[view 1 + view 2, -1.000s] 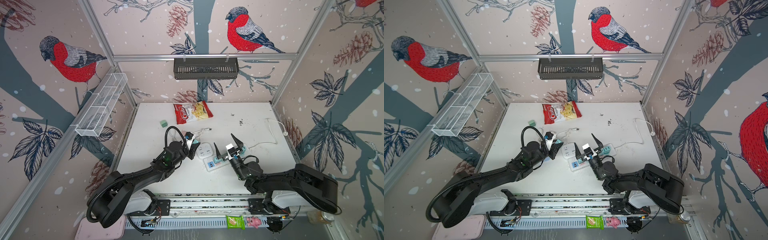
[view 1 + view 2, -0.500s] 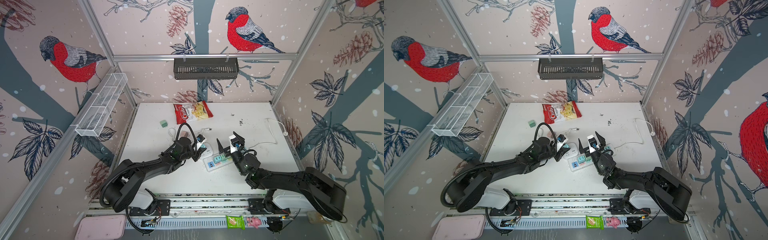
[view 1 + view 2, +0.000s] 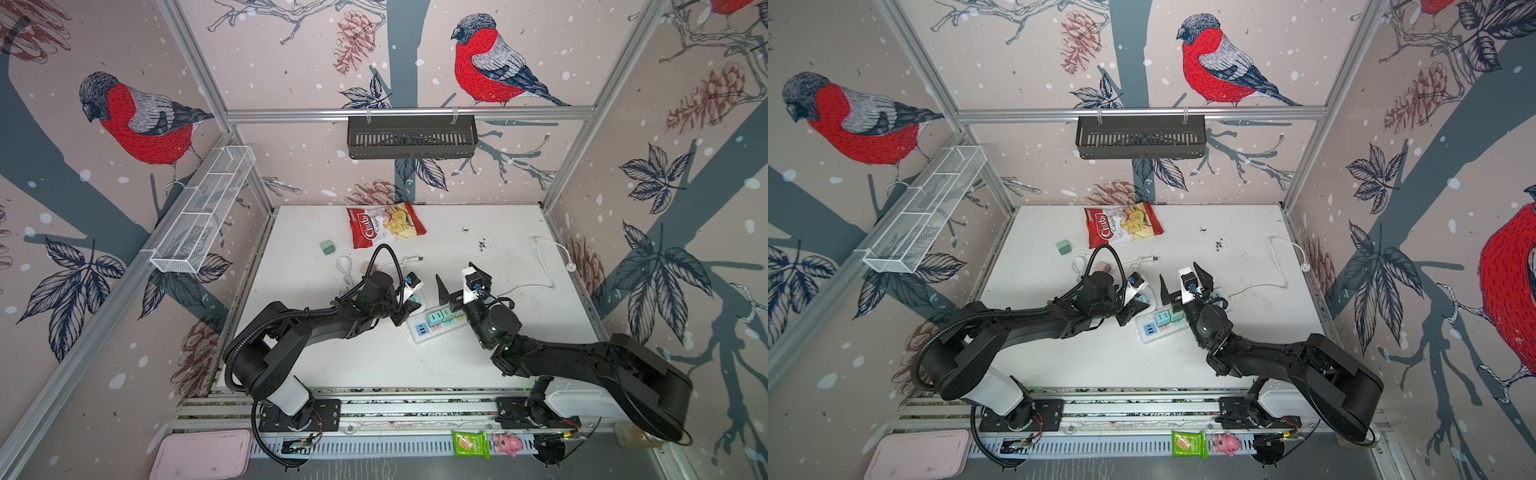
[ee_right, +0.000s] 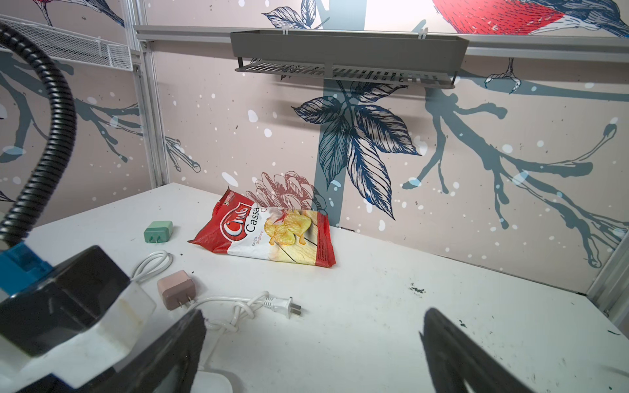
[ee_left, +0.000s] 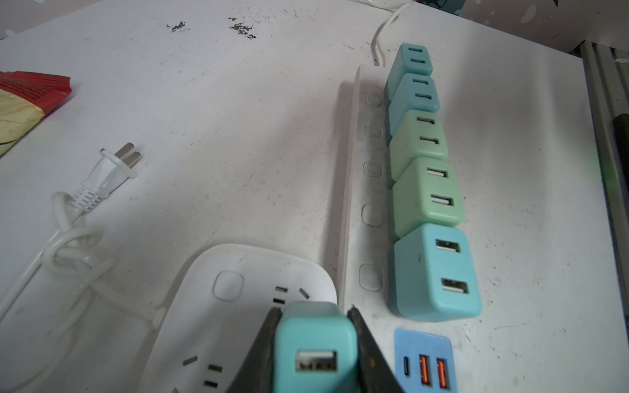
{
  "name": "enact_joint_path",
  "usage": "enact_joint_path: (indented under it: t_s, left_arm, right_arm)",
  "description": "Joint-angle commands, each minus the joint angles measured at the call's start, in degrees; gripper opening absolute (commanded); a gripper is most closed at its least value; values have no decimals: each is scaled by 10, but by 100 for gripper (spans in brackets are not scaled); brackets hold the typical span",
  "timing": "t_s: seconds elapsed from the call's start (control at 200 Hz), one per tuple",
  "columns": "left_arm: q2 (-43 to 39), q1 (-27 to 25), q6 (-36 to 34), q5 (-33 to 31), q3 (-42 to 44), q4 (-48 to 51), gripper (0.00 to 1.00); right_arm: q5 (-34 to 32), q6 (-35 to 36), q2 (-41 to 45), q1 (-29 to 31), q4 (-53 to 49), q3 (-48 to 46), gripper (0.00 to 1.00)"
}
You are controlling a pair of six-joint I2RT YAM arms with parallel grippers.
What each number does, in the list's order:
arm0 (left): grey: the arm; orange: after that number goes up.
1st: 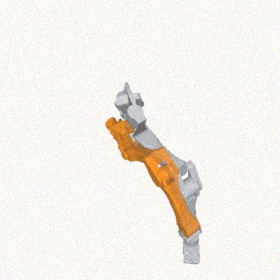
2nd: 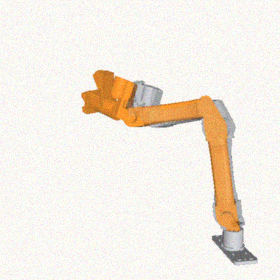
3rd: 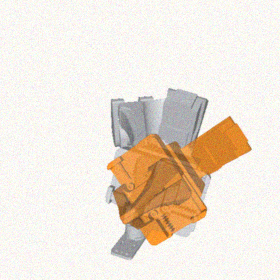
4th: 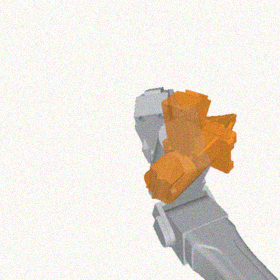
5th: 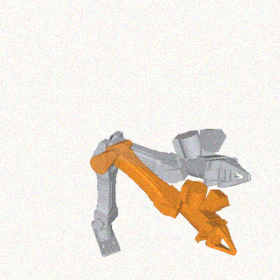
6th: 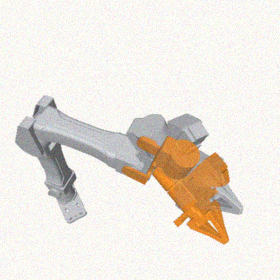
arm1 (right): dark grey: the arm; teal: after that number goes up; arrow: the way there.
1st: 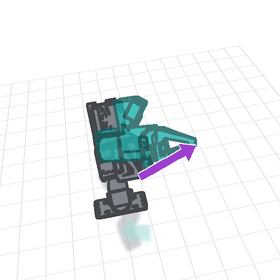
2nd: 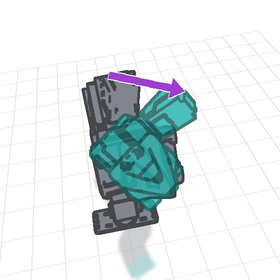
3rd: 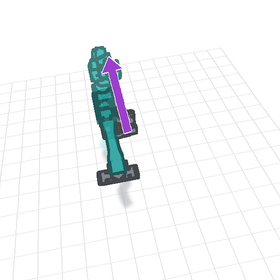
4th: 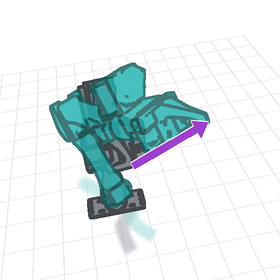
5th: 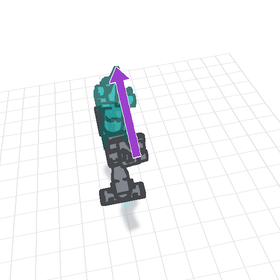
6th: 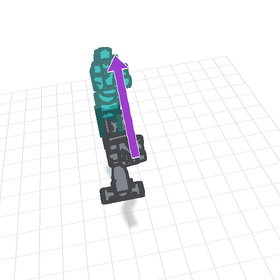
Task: Insert the plug
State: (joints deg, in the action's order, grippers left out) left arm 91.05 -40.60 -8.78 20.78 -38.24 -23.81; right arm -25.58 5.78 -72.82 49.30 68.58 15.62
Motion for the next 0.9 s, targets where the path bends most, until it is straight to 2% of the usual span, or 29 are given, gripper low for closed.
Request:
enact_joint_path:
  t_s: [0.0, 0.415, 0.596, 0.896]
  left_arm:
    - [17, 0, -1, 2, -9, -24, 0]
    - [34, 0, -30, -51, -10, -28, 0]
    - [35, 0, -46, -59, -22, 4, 0]
    - [50, -2, -57, -58, -42, 29, 0]
  right_arm:
    - [10, -18, -3, -2, 1, 0, 100]
    - [12, -60, 5, -13, 61, -26, 100]
    - [16, -94, 7, -25, 83, -40, 100]
    - [21, -106, 7, -34, 92, -49, 100]
